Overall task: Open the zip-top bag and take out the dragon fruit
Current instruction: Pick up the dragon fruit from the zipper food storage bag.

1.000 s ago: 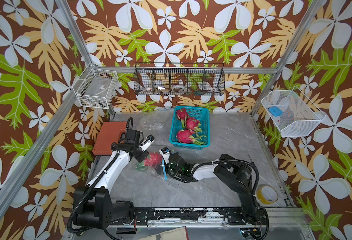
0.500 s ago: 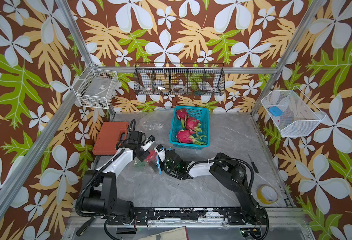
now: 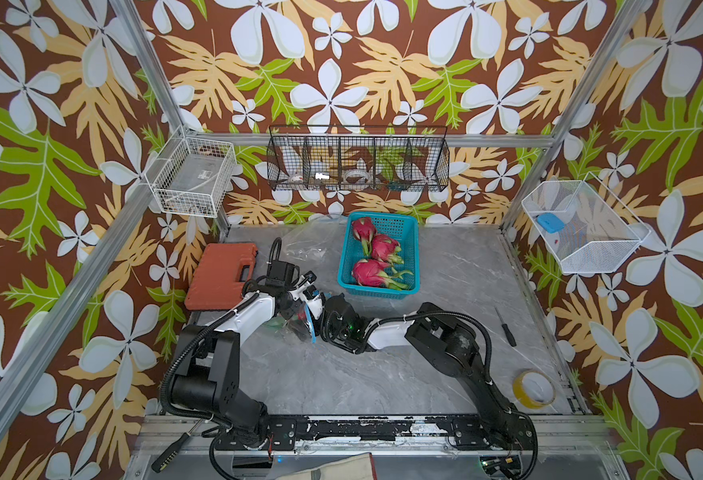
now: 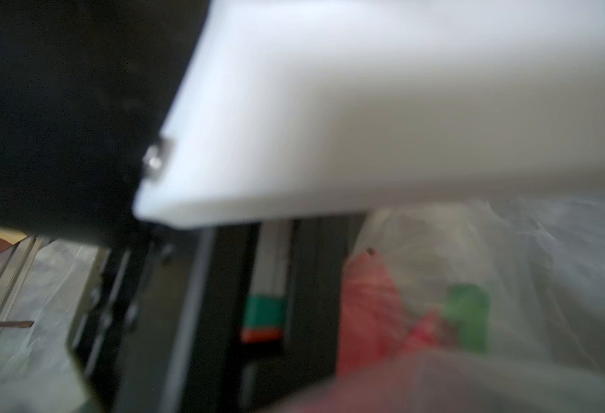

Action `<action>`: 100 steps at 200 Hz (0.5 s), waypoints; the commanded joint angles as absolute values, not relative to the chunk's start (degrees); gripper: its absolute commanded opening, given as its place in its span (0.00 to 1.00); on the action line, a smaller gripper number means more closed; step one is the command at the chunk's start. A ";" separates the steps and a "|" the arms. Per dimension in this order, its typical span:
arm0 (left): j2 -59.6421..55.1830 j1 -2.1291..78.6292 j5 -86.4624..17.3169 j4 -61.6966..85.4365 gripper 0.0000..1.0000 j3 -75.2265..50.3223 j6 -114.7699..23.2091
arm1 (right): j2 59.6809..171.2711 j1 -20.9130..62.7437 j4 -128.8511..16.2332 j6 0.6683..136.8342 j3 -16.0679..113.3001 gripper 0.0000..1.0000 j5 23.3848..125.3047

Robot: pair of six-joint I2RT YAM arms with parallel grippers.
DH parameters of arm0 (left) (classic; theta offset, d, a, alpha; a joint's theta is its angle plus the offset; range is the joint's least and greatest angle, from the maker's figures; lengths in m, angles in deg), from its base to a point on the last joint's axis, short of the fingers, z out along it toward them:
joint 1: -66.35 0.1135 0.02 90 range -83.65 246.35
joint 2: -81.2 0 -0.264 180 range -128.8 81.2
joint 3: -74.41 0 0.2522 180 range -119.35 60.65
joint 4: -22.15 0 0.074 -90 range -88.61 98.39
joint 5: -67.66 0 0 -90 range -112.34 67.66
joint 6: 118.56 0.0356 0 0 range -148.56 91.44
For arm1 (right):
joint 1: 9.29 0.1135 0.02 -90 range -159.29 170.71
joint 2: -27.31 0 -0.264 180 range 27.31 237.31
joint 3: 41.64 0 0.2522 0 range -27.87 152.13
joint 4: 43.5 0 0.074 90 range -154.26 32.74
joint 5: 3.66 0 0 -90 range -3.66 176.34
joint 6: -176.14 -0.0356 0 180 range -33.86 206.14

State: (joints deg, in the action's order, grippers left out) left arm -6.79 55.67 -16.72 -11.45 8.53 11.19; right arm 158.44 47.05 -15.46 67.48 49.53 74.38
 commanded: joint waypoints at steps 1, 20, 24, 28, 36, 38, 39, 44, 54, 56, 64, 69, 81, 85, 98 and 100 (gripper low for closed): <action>-5.78 54.54 -29.84 -20.55 0.00 9.12 11.32 | 159.64 45.86 -5.83 59.87 51.07 0.77 70.35; -4.40 55.73 -28.06 -20.11 0.00 9.98 11.98 | 158.50 45.38 -2.70 57.47 47.81 0.58 68.58; -4.17 56.42 -27.71 -19.94 0.00 10.02 12.09 | 157.83 45.38 -2.29 57.56 46.71 0.55 68.72; -4.10 57.14 -27.32 -19.83 0.00 9.95 12.11 | 157.26 45.38 -1.94 57.61 45.41 0.54 68.77; -4.05 58.64 -26.28 -19.51 0.00 9.77 12.47 | 155.89 45.38 -0.97 57.81 42.95 0.50 68.99; -4.05 59.04 -25.94 -19.37 0.00 9.70 12.66 | 155.54 45.38 -0.69 57.85 42.24 0.49 69.09; -4.05 59.22 -25.77 -19.29 0.00 9.69 12.75 | 155.37 45.38 -0.50 57.84 41.90 0.48 69.15; -3.97 60.11 -24.89 -18.86 0.00 9.59 13.04 | 154.56 45.38 0.23 57.85 40.32 0.46 69.20; -3.97 61.63 -23.09 -17.85 0.00 9.59 14.04 | 152.99 45.38 0.92 57.92 37.77 0.41 68.98; -3.92 61.85 -22.82 -17.68 0.00 9.59 14.28 | 152.71 45.38 0.83 57.97 37.36 0.41 68.95; -3.88 62.74 -22.18 -17.29 0.00 9.29 14.67 | 151.62 45.38 0.67 58.01 36.04 0.39 68.70; -3.88 63.25 -21.93 -17.11 0.00 8.97 14.71 | 151.00 45.33 0.55 58.11 35.27 0.40 68.70; -3.88 64.13 -21.79 -17.15 0.00 8.14 14.57 | 149.31 45.34 -0.08 58.46 33.54 0.42 69.66; -3.88 64.35 -21.63 -17.10 0.00 7.90 14.58 | 148.83 45.33 -0.13 58.74 32.98 0.42 69.95; -3.97 64.68 -20.39 -16.41 0.00 7.82 14.96 | 147.12 45.29 -1.30 59.76 31.49 0.41 70.64; -3.97 64.70 -20.10 -16.22 0.00 7.83 15.02 | 146.82 45.23 -1.59 59.83 31.31 0.41 70.77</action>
State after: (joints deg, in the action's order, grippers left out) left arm -4.14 63.96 -21.33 -16.71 8.40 13.72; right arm 149.50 45.17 -5.60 59.15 33.01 69.63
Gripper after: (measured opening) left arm 0.065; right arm 0.801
